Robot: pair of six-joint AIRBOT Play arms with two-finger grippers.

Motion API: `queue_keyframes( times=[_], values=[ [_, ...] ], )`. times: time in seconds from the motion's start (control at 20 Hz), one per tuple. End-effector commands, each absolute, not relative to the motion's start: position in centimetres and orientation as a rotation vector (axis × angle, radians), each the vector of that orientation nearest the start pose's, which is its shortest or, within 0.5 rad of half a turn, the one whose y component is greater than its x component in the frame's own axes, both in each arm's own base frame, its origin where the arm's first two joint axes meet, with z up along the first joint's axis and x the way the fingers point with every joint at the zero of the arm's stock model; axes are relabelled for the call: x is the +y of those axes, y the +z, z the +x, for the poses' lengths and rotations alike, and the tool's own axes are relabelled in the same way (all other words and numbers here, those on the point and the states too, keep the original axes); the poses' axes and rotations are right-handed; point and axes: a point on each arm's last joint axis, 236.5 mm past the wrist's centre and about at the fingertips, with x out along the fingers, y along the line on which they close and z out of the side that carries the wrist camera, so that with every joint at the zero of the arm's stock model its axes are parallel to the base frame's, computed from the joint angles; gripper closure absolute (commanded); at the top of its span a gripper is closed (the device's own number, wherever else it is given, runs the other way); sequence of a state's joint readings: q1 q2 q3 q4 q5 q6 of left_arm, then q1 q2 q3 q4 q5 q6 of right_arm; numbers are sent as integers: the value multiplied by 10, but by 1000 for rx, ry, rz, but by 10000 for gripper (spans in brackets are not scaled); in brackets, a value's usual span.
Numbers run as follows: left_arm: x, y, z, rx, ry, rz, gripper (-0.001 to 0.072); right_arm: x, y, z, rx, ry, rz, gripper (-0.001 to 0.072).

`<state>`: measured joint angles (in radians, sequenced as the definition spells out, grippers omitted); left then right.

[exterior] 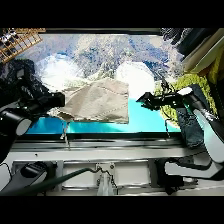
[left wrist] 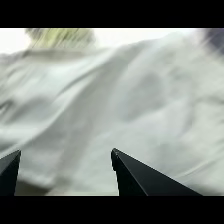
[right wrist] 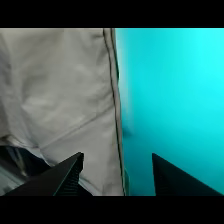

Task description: Fold the clothes and pants, and hang the long-sleeved shirts on hangers.

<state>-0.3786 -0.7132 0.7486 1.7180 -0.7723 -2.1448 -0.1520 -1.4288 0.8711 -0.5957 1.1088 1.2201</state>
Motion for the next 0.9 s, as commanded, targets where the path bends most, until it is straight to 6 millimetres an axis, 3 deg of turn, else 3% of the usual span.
queue_keyframes(
  times=[0.0, 0.15, 0.35, 0.55, 0.7, 0.85],
  values=[
    [-118, 132, 343, 637, -149, -334, 80, 129, -65, 371, 1346, 435, 1023, 186],
    [-119, 135, 345, 619, -156, -339, 80, 139, -83, 375, 1364, 408, 1011, 187],
    [-124, 137, 344, 620, -170, -368, 80, 159, -85, 393, 1385, 425, 997, 202],
    [-127, 138, 346, 615, -178, -382, 80, 190, -96, 407, 1461, 425, 967, 203],
    [-127, 138, 346, 613, -179, -383, 80, 222, -100, 406, 1505, 467, 901, 204],
    [-128, 138, 348, 607, -184, -375, 110, 243, -102, 403, 1507, 506, 847, 347]
  ],
)
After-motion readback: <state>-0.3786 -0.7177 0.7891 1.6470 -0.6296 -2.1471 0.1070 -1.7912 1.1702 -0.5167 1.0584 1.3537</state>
